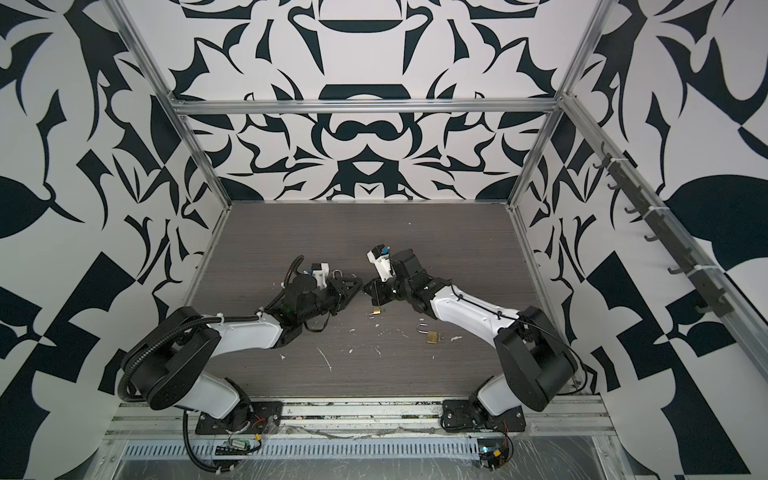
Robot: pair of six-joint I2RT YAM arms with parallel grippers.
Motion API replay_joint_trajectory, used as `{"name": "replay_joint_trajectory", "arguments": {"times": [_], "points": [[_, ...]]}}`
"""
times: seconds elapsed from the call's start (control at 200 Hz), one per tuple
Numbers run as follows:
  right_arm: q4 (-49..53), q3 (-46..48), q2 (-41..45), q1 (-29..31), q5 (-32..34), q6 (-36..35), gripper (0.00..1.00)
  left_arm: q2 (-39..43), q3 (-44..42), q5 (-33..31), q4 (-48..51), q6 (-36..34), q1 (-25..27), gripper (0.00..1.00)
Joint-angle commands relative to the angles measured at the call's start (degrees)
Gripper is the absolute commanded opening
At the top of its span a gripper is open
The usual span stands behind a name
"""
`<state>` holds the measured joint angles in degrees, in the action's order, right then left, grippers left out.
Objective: Lock with the key
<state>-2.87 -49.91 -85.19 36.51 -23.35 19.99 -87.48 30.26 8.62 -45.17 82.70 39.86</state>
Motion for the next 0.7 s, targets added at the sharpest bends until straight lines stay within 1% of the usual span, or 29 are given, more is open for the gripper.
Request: {"name": "replay_joint_trajectory", "arguments": {"times": [0.0, 0.145, 0.305, 0.37, 0.595, 0.695], "points": [[-2.01, -0.89, 1.27, 0.32, -1.51, -0.21, 0.0, 0.18, 2.37, -0.27, -1.47, -0.03, -0.22, 0.0], [-2.22, -0.87, 1.63, 0.65, -1.74, -0.3, 0.0, 1.69, 4.57, -1.1, 5.65, -2.17, -0.22, 0.0], [-2.17, -0.93, 1.41, 2.02, -0.77, -0.96, 0.0, 4.15, 9.44, -1.82, 20.79, -7.09, -0.22, 0.0], [-2.07, -1.15, 1.19, 2.75, -0.19, -1.4, 0.0, 4.82, 10.89, -2.28, 25.23, -8.32, -0.22, 0.0], [-2.11, -0.9, 0.89, 3.83, 0.87, -1.87, 0.0, 5.23, 12.54, -2.25, 28.53, -9.21, -0.65, 0.0], [-1.76, -0.16, 1.31, 3.99, 0.81, -1.54, 0.0, 5.58, 12.79, -1.65, 28.94, -9.2, -1.74, 0.0]]}}
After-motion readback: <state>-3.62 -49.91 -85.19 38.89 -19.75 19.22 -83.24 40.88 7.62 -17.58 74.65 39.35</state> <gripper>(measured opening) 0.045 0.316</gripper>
